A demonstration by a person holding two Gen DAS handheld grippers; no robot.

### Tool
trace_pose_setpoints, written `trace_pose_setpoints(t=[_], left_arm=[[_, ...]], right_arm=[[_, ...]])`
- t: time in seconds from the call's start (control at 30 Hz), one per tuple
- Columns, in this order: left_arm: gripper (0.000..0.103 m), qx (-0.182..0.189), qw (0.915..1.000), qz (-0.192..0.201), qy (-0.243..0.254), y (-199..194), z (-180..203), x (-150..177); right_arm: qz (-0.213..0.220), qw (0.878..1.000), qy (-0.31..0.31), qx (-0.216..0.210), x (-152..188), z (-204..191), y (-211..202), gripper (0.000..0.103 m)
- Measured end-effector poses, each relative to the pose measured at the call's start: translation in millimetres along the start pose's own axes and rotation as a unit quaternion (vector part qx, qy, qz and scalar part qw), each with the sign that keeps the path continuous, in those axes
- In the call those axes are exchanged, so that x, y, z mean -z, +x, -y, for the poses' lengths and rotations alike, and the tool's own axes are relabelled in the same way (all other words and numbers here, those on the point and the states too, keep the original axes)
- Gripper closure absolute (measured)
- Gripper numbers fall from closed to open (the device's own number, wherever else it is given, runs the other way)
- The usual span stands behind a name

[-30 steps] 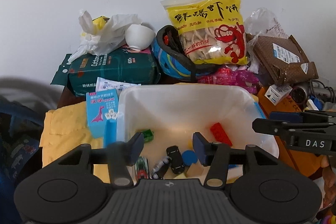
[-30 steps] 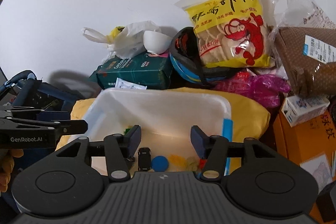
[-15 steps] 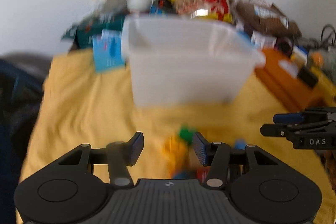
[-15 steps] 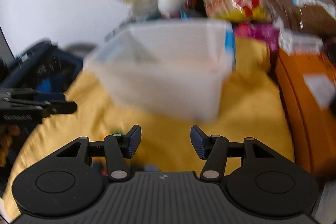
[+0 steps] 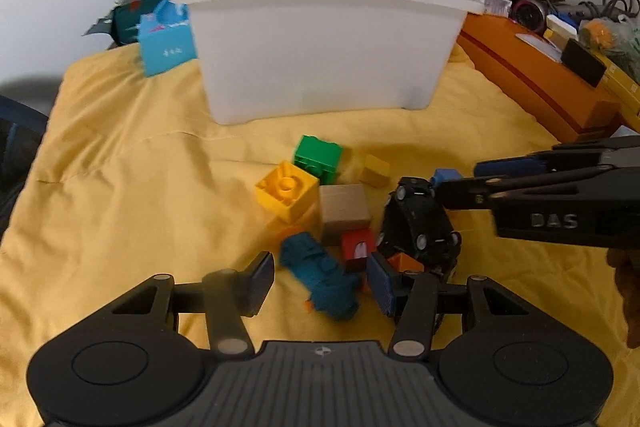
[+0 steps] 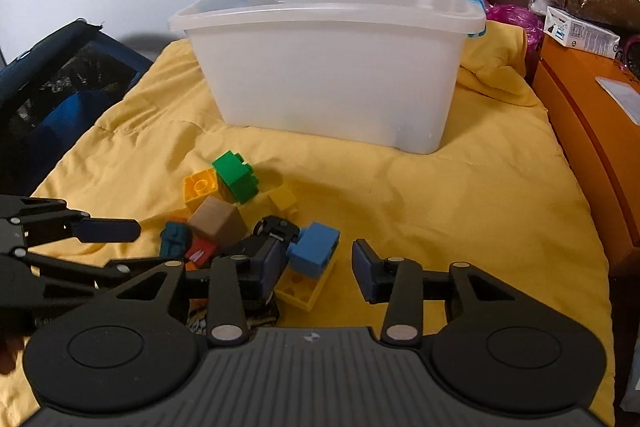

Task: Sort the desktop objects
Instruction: 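Grasp the blue block with the right tool while the left grasps the teal toy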

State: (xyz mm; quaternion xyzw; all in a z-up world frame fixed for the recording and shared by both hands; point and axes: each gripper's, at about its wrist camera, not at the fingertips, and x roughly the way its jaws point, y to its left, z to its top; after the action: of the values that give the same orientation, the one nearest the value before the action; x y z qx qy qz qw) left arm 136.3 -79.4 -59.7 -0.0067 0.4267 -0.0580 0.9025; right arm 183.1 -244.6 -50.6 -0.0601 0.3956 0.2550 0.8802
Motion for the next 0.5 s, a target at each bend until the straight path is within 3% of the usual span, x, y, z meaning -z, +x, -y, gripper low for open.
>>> trace_pose_setpoints(t=[0.13,0.2,0.33,0.5], left_arm=[[0.050,-0.005,0.9996,-0.019,-0.020,12,1,0],[0.061,0.007,0.9995,-0.017,-0.027,13,-1,1],[0.070,0.014,0.9999,-0.010,0.002,9,1,6],[0.072,0.022,0.9996,0.007,-0.014,-8,-12,9]], right_arm=[[-0.020,1.000,0.015,0.010,-1,2,16,0.060],[-0.022,0.999,0.028,0.003,-1,7,18,0.071],[-0.017,0.999,0.028,-0.016,-1,9,10,0.074],[-0.006,0.999,0.040,-0.025,6,18,-8,0.075]])
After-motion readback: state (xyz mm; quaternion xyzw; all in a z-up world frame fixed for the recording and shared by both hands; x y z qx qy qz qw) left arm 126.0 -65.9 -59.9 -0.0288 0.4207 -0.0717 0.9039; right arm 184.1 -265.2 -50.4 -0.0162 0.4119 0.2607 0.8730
